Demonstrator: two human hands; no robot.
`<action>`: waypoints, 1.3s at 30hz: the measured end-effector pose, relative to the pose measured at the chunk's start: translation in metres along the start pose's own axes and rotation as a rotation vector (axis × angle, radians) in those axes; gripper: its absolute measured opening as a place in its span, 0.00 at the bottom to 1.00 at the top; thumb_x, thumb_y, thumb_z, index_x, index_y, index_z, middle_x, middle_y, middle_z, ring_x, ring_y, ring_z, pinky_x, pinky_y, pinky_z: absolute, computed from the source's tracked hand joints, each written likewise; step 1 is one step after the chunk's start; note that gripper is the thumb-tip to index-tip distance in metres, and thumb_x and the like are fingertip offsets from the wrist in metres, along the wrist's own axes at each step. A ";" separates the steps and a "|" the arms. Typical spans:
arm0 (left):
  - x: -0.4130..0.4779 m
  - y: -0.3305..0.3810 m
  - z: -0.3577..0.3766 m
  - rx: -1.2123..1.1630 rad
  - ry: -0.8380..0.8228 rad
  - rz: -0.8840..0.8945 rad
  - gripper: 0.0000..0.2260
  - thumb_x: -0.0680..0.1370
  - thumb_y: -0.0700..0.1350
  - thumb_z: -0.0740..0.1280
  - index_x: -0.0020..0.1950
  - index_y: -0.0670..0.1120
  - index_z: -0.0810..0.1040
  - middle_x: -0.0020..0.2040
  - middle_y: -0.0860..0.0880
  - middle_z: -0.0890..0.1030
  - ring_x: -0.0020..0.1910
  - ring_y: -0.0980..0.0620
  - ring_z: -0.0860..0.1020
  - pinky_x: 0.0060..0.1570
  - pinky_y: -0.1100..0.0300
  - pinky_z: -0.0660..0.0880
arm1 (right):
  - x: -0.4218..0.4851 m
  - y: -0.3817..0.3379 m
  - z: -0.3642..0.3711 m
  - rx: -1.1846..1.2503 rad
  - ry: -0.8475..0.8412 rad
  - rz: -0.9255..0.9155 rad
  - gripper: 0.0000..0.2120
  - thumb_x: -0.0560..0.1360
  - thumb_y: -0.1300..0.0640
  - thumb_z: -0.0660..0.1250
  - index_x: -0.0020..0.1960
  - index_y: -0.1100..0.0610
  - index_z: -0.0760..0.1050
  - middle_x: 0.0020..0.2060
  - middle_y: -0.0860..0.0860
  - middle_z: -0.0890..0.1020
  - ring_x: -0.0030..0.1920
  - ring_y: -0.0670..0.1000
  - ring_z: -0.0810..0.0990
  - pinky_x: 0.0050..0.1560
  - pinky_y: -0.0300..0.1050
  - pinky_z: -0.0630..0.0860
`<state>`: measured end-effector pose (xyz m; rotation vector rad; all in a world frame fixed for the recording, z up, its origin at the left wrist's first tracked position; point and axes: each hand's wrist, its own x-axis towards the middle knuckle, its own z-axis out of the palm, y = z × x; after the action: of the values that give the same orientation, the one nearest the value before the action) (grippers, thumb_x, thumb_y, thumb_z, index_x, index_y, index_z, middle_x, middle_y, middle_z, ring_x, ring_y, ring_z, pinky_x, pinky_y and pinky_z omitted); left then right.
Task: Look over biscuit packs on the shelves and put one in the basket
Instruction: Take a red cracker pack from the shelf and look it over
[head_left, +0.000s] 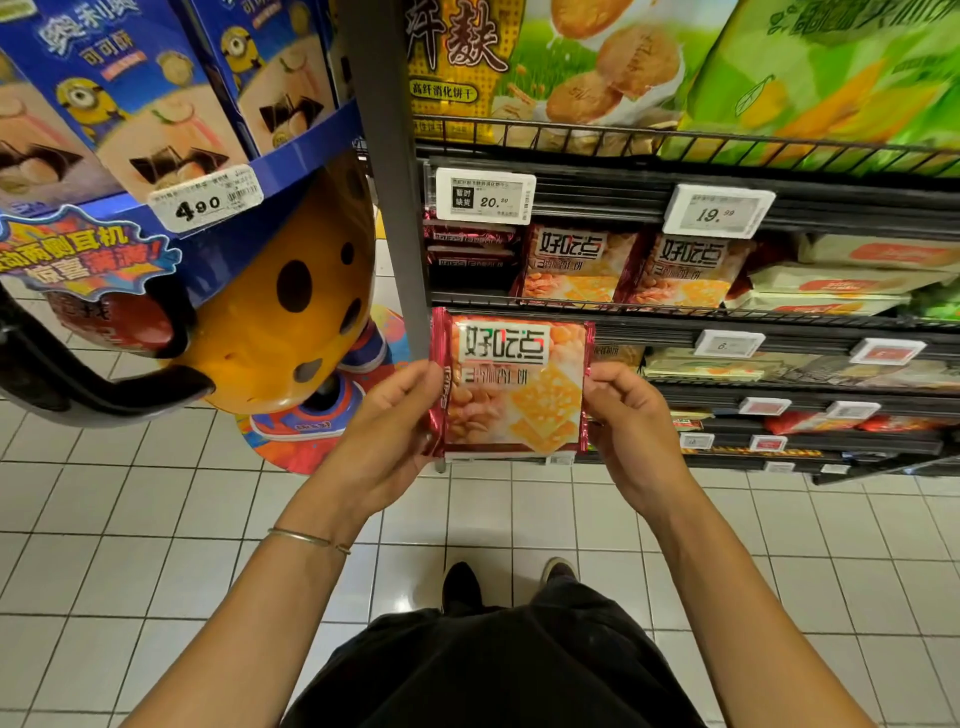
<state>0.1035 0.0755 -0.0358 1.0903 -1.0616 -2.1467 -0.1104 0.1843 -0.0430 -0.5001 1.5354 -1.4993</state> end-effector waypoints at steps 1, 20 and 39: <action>0.002 -0.001 0.000 0.020 0.042 -0.009 0.19 0.81 0.51 0.65 0.68 0.42 0.78 0.63 0.41 0.85 0.62 0.38 0.83 0.66 0.36 0.77 | 0.000 -0.001 -0.001 -0.003 0.002 -0.004 0.08 0.84 0.63 0.63 0.51 0.57 0.80 0.35 0.47 0.85 0.37 0.48 0.85 0.37 0.47 0.82; 0.000 -0.009 -0.001 -0.369 0.210 -0.392 0.14 0.87 0.47 0.58 0.58 0.40 0.80 0.47 0.38 0.87 0.34 0.49 0.87 0.33 0.58 0.83 | 0.003 -0.020 -0.003 -0.130 -0.123 -0.099 0.08 0.79 0.67 0.69 0.51 0.57 0.84 0.43 0.56 0.88 0.42 0.50 0.87 0.46 0.40 0.82; 0.005 0.001 0.005 0.015 0.088 -0.037 0.19 0.77 0.53 0.70 0.65 0.46 0.75 0.57 0.42 0.87 0.53 0.41 0.87 0.44 0.46 0.86 | 0.008 0.001 -0.010 0.081 -0.160 0.225 0.08 0.81 0.55 0.69 0.55 0.60 0.79 0.44 0.53 0.87 0.46 0.52 0.87 0.38 0.46 0.82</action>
<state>0.0963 0.0734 -0.0356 1.2093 -1.0265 -2.1015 -0.1223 0.1835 -0.0483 -0.3768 1.3530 -1.3103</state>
